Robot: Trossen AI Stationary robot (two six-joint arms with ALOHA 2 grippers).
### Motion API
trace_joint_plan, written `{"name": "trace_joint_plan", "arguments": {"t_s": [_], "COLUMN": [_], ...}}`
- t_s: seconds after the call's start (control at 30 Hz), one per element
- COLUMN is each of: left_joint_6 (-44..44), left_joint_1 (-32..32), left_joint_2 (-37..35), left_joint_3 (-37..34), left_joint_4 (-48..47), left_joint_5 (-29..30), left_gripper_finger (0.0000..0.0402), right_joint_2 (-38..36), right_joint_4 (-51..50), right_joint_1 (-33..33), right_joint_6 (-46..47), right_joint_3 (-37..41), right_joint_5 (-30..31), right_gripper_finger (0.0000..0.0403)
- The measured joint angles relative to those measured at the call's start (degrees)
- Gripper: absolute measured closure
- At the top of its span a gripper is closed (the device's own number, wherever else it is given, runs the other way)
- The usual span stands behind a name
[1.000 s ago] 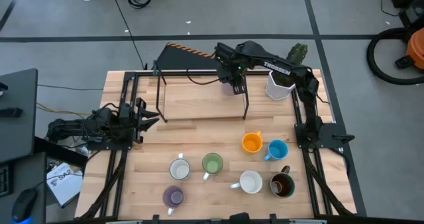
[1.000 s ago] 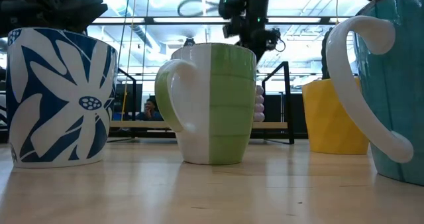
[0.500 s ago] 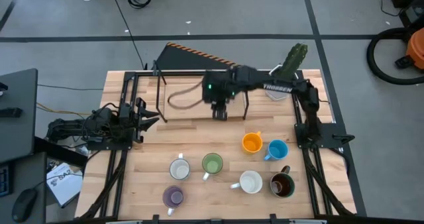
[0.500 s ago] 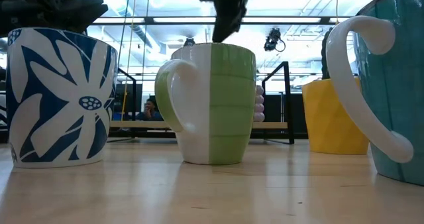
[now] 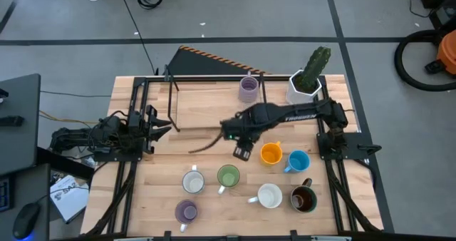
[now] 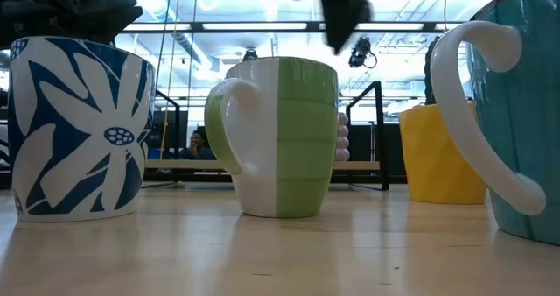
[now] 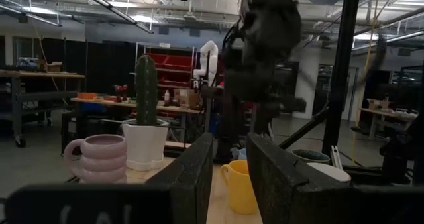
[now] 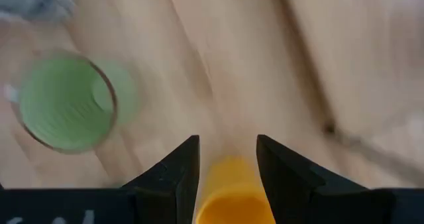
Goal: Place coffee mugs
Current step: Put the yellow mug on the shelf
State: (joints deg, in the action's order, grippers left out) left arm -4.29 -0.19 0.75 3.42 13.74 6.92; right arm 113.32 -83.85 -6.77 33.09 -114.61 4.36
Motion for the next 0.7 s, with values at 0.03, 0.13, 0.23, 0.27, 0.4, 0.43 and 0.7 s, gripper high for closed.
{"name": "trace_joint_plan", "arguments": {"t_s": [0.03, 0.13, 0.23, 0.27, 0.4, 0.43, 0.7], "left_joint_6": [0.0, 0.0, 0.0, 0.0, 0.0, 0.0, 0.0], "left_joint_1": [0.0, 0.0, 0.0, 0.0, 0.0, 0.0, 0.0], "left_joint_2": [0.0, 0.0, 0.0, 0.0, 0.0, 0.0, 0.0], "left_joint_3": [0.0, 0.0, 0.0, 0.0, 0.0, 0.0, 0.0], "left_joint_4": [0.0, -0.2, -0.3, -0.3, -0.4, -0.4, -0.4], "left_joint_5": [0.0, 0.0, 0.0, 0.0, 0.0, 0.0, 0.0], "left_gripper_finger": [0.0303, 0.0303, 0.0303, 0.0303, 0.0303, 0.0303, 0.0303], "right_joint_2": [0.0, 0.0, 0.0, 0.0, 0.0, 0.0, 0.0], "right_joint_4": [-0.7, -0.8, -0.9, -1.3, -2.6, -2.5, 2.1], "right_joint_1": [-0.5, -1.9, -3.2, -3.5, -4.0, -4.0, -4.0], "right_joint_6": [2.4, 8.5, 14.3, 16.0, 19.7, 19.9, 19.7], "right_joint_3": [1.4, 5.4, 8.8, 9.8, 12.9, 13.5, 18.4], "right_joint_5": [-0.7, -3.7, -5.5, -5.8, -7.1, -7.3, -10.0], "right_gripper_finger": [0.0248, 0.0248, 0.0248, 0.0248, 0.0248, 0.0248, 0.0248]}}
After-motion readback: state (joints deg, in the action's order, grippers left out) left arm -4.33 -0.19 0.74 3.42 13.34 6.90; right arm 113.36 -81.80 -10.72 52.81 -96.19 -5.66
